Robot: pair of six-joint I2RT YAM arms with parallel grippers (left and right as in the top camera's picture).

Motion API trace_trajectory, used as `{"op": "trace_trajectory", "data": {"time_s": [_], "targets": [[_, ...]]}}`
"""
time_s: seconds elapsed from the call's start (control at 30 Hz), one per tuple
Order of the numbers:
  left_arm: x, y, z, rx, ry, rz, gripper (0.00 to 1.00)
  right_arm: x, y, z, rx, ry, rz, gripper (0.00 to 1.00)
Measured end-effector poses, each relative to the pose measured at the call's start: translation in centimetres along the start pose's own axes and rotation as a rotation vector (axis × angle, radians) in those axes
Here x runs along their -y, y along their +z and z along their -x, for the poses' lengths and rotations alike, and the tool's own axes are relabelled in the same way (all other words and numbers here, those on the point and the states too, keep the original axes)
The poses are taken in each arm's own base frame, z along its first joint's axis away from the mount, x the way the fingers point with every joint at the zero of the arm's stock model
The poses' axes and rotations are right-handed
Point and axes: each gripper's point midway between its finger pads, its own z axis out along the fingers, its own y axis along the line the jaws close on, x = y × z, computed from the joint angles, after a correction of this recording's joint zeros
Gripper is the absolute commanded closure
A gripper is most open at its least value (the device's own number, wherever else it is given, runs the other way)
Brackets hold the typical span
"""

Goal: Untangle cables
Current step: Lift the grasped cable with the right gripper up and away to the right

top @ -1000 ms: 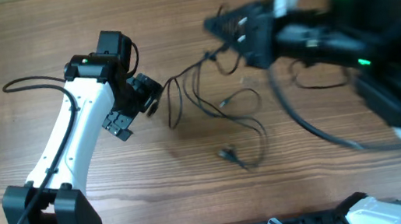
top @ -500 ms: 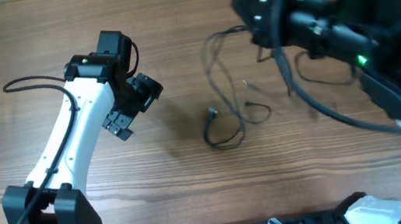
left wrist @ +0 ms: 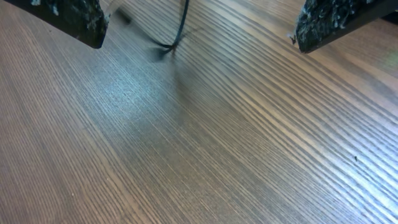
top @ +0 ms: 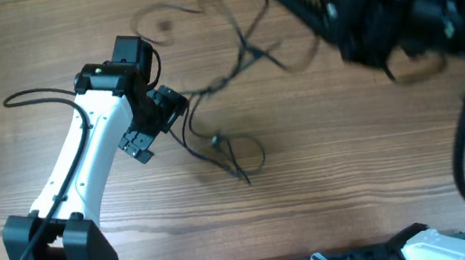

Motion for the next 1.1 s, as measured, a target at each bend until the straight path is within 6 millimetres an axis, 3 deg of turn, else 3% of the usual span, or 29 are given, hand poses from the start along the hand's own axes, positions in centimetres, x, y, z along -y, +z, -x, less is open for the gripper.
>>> {"op": "trace_trajectory", "data": {"time_s": [0.07, 0.23, 0.33, 0.4, 0.47, 0.57, 0.63, 0.7, 0.8, 0.87, 1.0, 1.1], "targets": [[0.0, 0.0, 0.0, -0.001, 0.0, 0.001, 0.0, 3.0, -0.8, -2.5, -0.058, 0.089, -0.165, 0.96], [0.0, 0.0, 0.0, -0.001, 0.0, 0.002, 0.0, 16.2, -3.7, -9.2, -0.187, 0.346, -0.752, 0.96], [0.0, 0.0, 0.0, -0.001, 0.0, 0.001, 0.0, 20.4, -2.4, -9.9, -0.204, 0.368, -0.825, 0.96], [0.0, 0.0, -0.1, -0.001, 0.003, 0.001, 0.0, 20.6, -0.5, -8.4, -0.159, 0.335, -0.75, 0.96], [0.0, 0.0, -0.2, -0.001, 0.005, 0.002, 0.0, 19.3, 1.1, -6.2, -0.103, 0.289, -0.638, 0.96], [0.2, 0.0, -0.5, -0.002, 0.017, 0.001, 0.0, 14.1, 2.5, -0.8, 0.034, 0.164, -0.382, 0.96], [0.3, 0.1, -0.6, -0.001, 0.022, 0.003, 0.0, 10.9, 1.9, 1.5, 0.1, 0.113, -0.284, 0.95], [0.3, 0.1, -0.7, 0.0, 0.026, 0.003, 0.0, 8.1, 0.7, 2.5, 0.133, 0.084, -0.229, 0.93], [0.5, 0.1, -0.5, 0.009, 0.027, -0.004, 0.0, 5.5, -0.8, 1.7, 0.108, 0.09, -0.215, 0.93], [0.7, 0.1, -0.4, 0.013, 0.028, -0.012, 0.0, 5.6, -1.6, 0.0, 0.055, 0.144, -0.25, 0.95], [1.1, 0.1, -0.9, -0.018, 0.038, -0.032, 0.0, 8.6, -1.7, -3.6, -0.067, 0.258, -0.351, 0.96], [2.9, -0.2, -2.3, -0.102, 0.131, -0.13, 0.0, 11.8, -0.9, -5.6, -0.146, 0.311, -0.413, 0.96]]}}
